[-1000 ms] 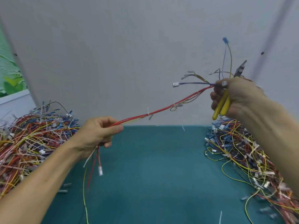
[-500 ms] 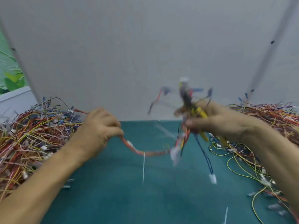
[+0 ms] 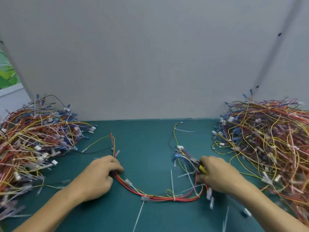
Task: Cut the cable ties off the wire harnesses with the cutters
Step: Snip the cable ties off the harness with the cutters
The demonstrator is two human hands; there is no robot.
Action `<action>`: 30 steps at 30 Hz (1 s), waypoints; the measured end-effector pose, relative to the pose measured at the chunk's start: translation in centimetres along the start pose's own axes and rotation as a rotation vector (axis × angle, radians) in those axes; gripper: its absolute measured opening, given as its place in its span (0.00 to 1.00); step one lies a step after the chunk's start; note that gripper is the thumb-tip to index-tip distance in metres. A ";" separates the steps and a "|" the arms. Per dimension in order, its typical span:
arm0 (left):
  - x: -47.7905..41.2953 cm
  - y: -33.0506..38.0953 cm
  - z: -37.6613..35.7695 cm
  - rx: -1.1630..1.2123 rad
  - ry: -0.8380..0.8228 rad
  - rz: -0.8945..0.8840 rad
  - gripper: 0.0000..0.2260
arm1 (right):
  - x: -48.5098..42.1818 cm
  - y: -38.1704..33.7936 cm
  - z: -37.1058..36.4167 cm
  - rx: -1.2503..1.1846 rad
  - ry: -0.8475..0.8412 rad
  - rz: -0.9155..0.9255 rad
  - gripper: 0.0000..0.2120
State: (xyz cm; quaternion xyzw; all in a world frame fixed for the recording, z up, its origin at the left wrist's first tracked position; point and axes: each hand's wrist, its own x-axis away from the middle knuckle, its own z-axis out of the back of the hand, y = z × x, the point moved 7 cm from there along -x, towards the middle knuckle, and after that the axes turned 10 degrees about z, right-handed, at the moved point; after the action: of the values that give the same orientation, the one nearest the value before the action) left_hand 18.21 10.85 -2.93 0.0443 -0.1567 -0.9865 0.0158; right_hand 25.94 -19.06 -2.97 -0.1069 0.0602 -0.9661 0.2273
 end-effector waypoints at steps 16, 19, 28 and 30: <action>-1.7 -4.2 1.2 0.297 -0.063 0.885 0.20 | -2.0 1.4 1.6 -0.546 0.106 -0.206 0.13; -1.9 -4.0 0.5 0.295 -0.008 0.847 0.10 | -2.8 1.1 0.5 -0.593 0.058 -0.236 0.10; -0.4 -3.9 -2.1 1.351 0.181 0.716 0.01 | -0.7 3.7 -2.0 -1.522 0.359 -0.466 0.03; -0.4 -3.9 -2.2 1.364 0.190 0.696 0.03 | -0.7 3.8 -2.1 -1.540 0.369 -0.472 0.01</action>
State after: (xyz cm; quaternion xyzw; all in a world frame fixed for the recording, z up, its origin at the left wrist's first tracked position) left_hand 18.78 13.91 -6.18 0.0770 -0.7331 -0.6017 0.3075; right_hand 27.67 -21.96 -5.80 -0.0824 0.7175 -0.6789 -0.1321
